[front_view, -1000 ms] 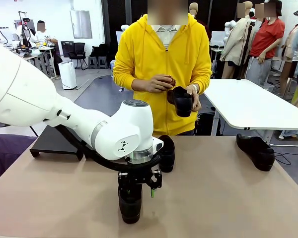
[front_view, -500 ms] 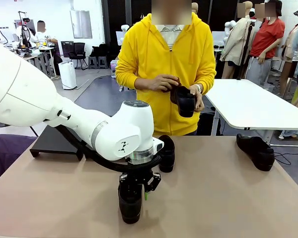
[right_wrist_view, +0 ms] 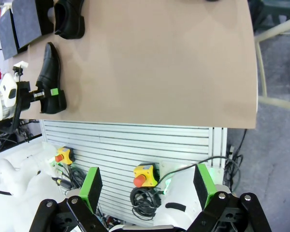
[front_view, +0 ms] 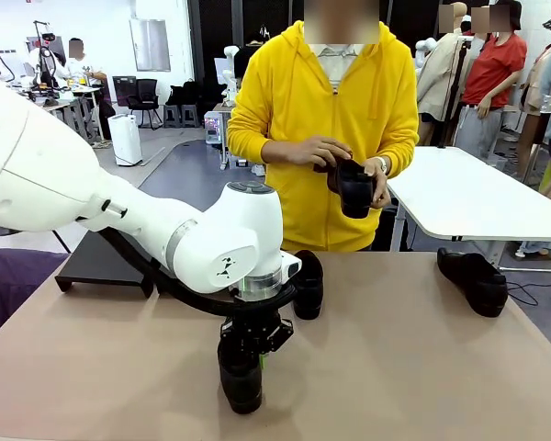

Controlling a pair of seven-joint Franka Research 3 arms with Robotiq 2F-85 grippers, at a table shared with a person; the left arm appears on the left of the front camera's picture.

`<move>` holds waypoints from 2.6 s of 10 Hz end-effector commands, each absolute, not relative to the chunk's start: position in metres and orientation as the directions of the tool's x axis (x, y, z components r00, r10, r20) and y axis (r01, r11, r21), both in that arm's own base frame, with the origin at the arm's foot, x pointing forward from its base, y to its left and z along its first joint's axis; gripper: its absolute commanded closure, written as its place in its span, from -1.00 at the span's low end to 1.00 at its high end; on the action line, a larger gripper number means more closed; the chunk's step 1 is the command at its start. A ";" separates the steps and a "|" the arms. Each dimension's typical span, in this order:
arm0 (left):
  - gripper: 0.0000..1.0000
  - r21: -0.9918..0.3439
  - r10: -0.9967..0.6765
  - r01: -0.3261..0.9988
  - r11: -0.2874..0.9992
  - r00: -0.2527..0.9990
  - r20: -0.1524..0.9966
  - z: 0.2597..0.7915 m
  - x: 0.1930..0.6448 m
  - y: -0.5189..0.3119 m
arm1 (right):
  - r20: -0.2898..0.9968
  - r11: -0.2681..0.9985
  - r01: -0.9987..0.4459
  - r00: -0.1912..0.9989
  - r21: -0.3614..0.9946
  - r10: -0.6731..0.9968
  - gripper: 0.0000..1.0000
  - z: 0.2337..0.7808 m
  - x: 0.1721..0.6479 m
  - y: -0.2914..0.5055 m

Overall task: Organize the shoes by placing them on the stand.
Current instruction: Place the Shoe from the middle of the table onto the Shoes Stand.

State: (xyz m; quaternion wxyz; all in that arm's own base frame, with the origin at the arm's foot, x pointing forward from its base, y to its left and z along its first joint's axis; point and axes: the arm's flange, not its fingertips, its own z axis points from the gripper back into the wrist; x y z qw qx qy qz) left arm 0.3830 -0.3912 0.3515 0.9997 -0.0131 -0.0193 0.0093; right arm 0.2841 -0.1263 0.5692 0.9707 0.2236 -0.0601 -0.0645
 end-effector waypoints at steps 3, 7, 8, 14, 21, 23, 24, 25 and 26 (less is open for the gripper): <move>1.00 0.012 -0.073 0.072 0.997 0.983 0.167 0.466 0.296 -0.320 | 0.101 0.886 0.073 0.986 0.458 -0.133 -1.00 0.569 0.284 -0.127; 1.00 0.106 0.213 -0.295 0.949 0.854 0.474 0.506 0.250 -0.242 | 0.101 0.886 0.073 0.986 0.458 -0.133 -1.00 0.569 0.284 -0.127; 1.00 0.097 0.053 -0.085 0.992 0.955 0.291 0.500 0.267 -0.276 | 0.101 0.886 0.073 0.986 0.458 -0.133 -1.00 0.569 0.284 -0.127; 1.00 0.046 0.116 -0.137 0.989 0.942 0.315 0.509 0.310 -0.243 | 0.101 0.886 0.073 0.986 0.458 -0.133 -1.00 0.569 0.284 -0.127; 1.00 0.183 -0.192 0.118 0.976 0.866 0.461 0.499 0.577 -0.244 | 0.101 0.886 0.073 0.986 0.458 -0.133 -1.00 0.569 0.284 -0.127; 1.00 0.160 -0.114 0.050 0.986 0.900 0.422 0.473 0.593 -0.261 | 0.101 0.886 0.073 0.986 0.458 -0.133 -1.00 0.569 0.284 -0.127; 1.00 0.166 -0.069 0.001 0.986 0.911 0.407 0.459 0.600 -0.265 | 0.101 0.886 0.073 0.986 0.458 -0.133 -1.00 0.569 0.284 -0.127; 1.00 0.174 -0.024 -0.052 0.983 0.914 0.406 0.449 0.608 -0.266 | 0.101 0.886 0.073 0.986 0.458 -0.133 -1.00 0.569 0.284 -0.127; 1.00 0.185 -0.018 -0.061 0.981 0.916 0.400 0.444 0.611 -0.264 | 0.101 0.886 0.073 0.986 0.458 -0.133 -1.00 0.569 0.284 -0.127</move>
